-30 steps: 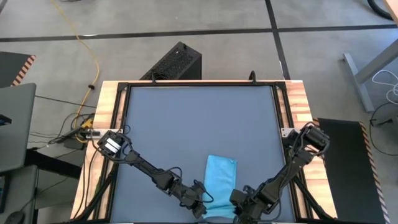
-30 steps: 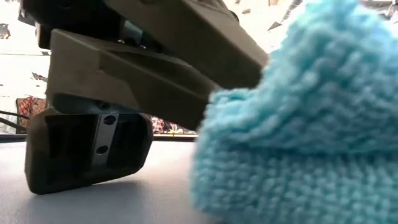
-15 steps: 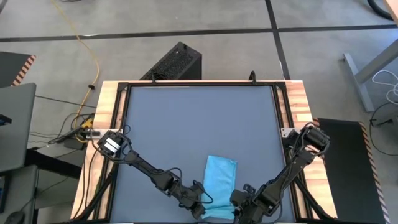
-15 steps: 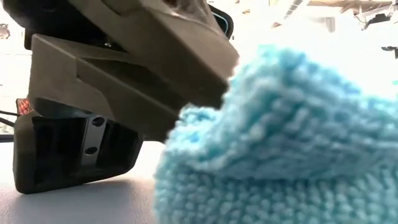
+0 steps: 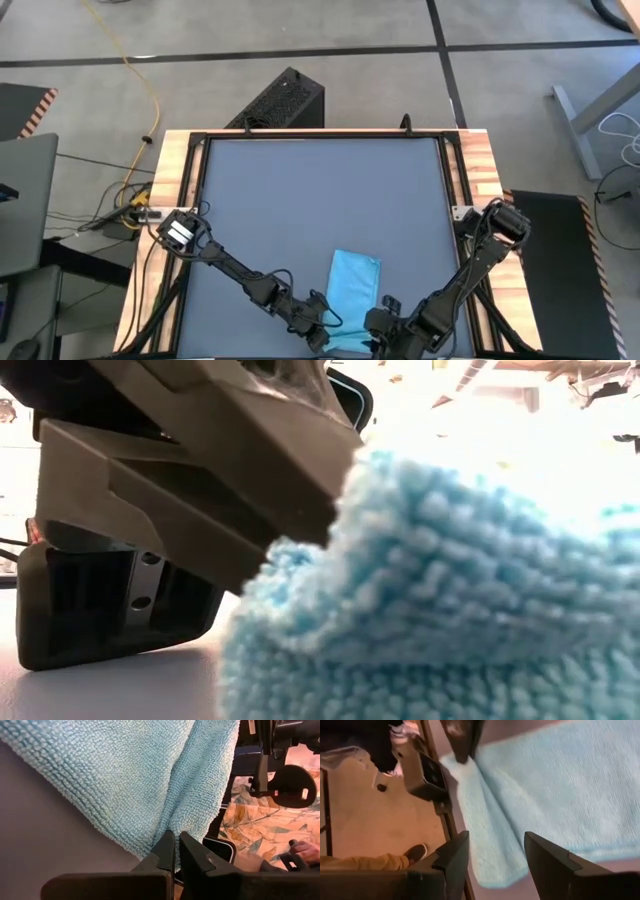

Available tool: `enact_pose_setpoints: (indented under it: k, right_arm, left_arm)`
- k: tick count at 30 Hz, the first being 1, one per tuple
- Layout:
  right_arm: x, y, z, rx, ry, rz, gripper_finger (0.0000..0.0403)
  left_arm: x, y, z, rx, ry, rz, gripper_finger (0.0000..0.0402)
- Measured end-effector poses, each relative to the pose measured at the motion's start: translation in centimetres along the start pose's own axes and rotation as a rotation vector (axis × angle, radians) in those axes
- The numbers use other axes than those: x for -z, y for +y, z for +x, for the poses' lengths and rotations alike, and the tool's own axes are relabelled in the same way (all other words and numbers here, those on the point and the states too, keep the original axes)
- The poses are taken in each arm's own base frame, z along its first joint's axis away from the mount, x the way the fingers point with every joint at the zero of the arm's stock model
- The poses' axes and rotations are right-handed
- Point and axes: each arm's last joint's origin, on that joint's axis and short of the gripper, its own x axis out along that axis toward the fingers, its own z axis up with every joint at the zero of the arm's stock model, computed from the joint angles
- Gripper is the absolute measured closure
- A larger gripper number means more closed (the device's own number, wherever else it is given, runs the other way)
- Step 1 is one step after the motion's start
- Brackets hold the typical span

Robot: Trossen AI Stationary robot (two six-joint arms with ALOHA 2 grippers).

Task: Roll towel
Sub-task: Roll the blue microfiber towel

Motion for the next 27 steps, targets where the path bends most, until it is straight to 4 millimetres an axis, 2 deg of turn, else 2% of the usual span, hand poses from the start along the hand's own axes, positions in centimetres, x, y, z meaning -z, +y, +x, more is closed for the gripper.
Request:
enact_pose_setpoints:
  k: [7, 13, 20, 27]
  right_arm:
    - [0.3, 1.0, 1.6, -0.061, -0.078, -0.047, 0.0188]
    - [2.3, 1.1, 3.2, -0.022, -0.094, -0.143, 0.0189]
    - [3.4, 1.8, 3.2, -0.004, -0.152, -0.266, 0.0189]
    - [3.4, 1.8, 3.0, 0.022, -0.193, -0.285, 0.0188]
  left_arm:
    - [0.2, 0.0, 0.0, -0.001, -0.007, 0.020, 0.0401]
    - [0.6, -0.2, 0.0, 0.006, -0.008, 0.073, 0.0401]
    - [0.4, -0.3, 0.0, 0.006, -0.011, 0.090, 0.0401]
    - [0.3, -0.3, 0.0, 0.006, -0.020, 0.081, 0.0401]
